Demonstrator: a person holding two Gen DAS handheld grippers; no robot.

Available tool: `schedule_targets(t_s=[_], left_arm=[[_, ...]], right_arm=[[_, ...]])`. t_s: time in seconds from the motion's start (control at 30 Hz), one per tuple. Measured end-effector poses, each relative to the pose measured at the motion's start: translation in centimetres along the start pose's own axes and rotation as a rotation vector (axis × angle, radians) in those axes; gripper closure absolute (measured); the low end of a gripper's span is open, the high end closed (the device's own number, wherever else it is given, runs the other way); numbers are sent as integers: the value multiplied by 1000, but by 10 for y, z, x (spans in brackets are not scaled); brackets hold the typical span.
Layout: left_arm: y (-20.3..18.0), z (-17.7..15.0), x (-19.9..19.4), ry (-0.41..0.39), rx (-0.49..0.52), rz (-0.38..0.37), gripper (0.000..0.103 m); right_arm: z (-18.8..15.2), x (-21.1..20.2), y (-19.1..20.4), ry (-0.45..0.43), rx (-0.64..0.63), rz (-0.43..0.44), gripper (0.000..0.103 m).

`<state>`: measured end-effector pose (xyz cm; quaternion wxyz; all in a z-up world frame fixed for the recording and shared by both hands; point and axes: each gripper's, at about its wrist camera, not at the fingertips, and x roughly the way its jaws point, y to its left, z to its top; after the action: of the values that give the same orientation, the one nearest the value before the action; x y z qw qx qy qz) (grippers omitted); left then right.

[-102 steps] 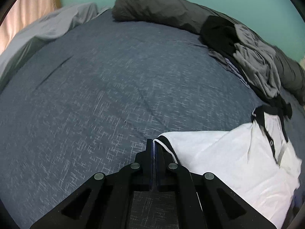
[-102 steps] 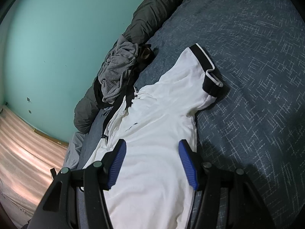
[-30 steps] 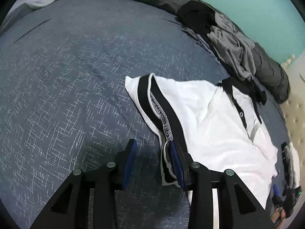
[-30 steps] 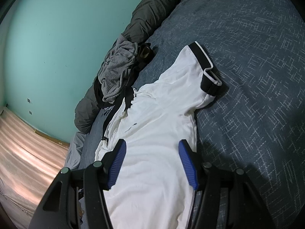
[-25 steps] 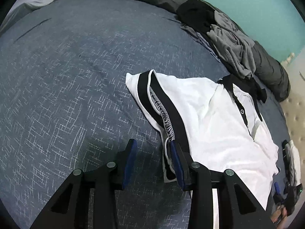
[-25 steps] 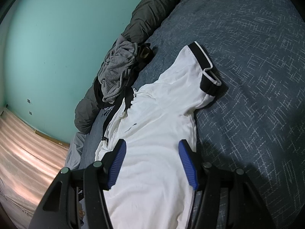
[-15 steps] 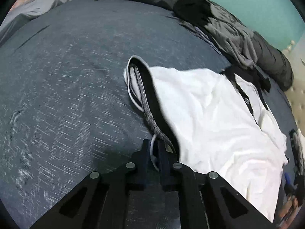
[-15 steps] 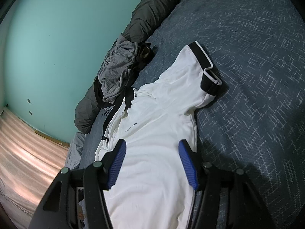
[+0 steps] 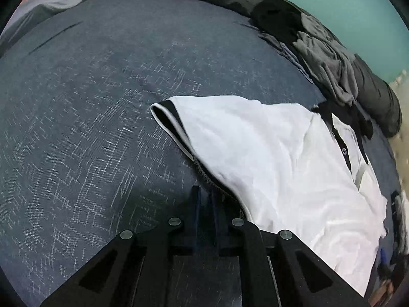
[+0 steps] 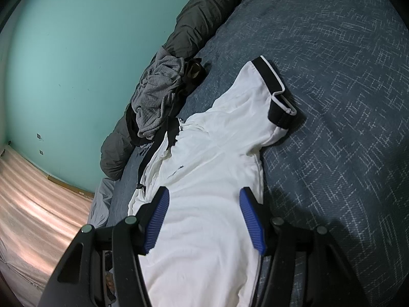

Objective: Fold clothes

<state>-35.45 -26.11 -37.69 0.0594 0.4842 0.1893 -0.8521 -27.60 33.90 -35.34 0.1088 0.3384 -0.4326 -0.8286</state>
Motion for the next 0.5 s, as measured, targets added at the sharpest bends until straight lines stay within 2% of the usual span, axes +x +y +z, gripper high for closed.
schedule_targets(t_s=[0.17, 0.4, 0.5], left_arm=[[-4, -7, 1, 22, 3, -37, 102], [-2, 1, 4, -1, -47, -87, 100], [-2, 6, 3, -9, -52, -83, 103]], right_arm=[[0, -1, 1, -1, 0, 2, 45], [-1, 0, 0, 1, 1, 1, 45], [0, 0, 0, -1, 1, 1, 45]])
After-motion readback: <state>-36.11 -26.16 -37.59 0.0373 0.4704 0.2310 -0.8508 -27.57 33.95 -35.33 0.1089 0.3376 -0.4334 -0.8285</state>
